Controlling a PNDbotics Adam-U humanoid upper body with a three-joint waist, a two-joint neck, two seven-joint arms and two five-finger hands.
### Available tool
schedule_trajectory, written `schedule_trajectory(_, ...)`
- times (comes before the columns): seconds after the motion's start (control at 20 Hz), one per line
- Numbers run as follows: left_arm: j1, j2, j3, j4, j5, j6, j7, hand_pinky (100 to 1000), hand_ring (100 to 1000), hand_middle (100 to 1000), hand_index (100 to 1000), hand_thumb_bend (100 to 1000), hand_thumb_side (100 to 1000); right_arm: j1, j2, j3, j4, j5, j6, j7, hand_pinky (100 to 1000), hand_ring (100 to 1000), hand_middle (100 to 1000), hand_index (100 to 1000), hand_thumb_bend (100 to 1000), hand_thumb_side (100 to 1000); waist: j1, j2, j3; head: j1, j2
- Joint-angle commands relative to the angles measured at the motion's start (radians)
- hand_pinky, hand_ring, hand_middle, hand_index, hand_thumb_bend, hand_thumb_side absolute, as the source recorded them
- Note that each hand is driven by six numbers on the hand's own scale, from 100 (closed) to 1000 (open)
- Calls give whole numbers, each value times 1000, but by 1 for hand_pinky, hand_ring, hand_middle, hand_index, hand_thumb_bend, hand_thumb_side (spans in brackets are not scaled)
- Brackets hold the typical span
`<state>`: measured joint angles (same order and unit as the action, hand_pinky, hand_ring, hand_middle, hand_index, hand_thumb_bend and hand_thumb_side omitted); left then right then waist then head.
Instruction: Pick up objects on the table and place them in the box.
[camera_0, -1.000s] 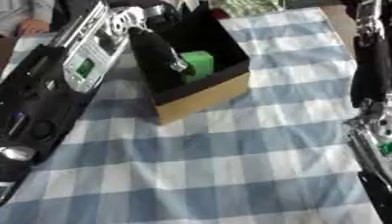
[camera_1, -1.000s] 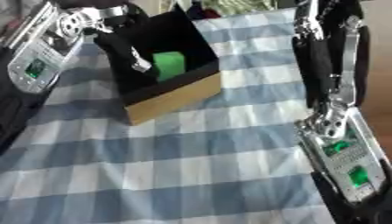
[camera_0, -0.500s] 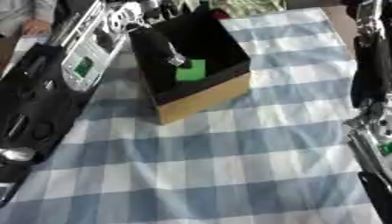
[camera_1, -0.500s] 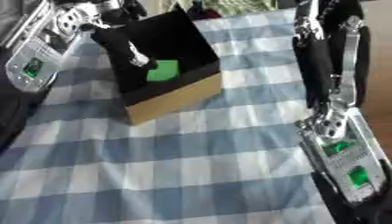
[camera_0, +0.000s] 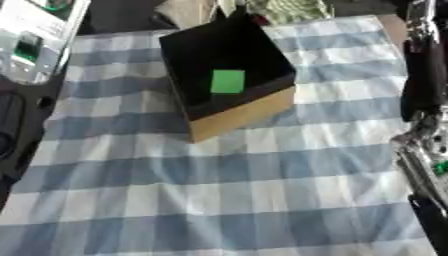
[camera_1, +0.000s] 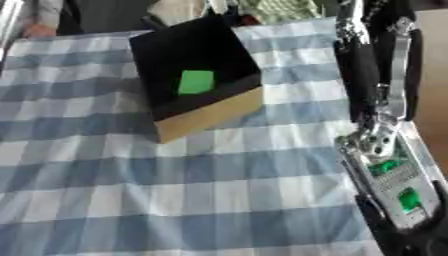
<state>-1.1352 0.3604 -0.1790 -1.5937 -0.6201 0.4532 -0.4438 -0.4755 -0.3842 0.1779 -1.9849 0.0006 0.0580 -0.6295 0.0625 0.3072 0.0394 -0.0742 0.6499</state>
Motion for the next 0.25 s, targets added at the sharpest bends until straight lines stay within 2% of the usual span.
schedule_trajectory(0.05,26,41,51,-90,49,-36,50,798,795,755,896,251,284,-10,-22,-14,-15,10,-2,-5,866,762,677,814,100,627,-9,-26,4,-7,3)
schedule_trajectory(0.25,103,44,107,-192,112,-55,113,795,789,751,902,243,315,-13,-22,-21,-15,13,-5,-9,865,763,678,813,100,623,-17,-26,11,-14,0)
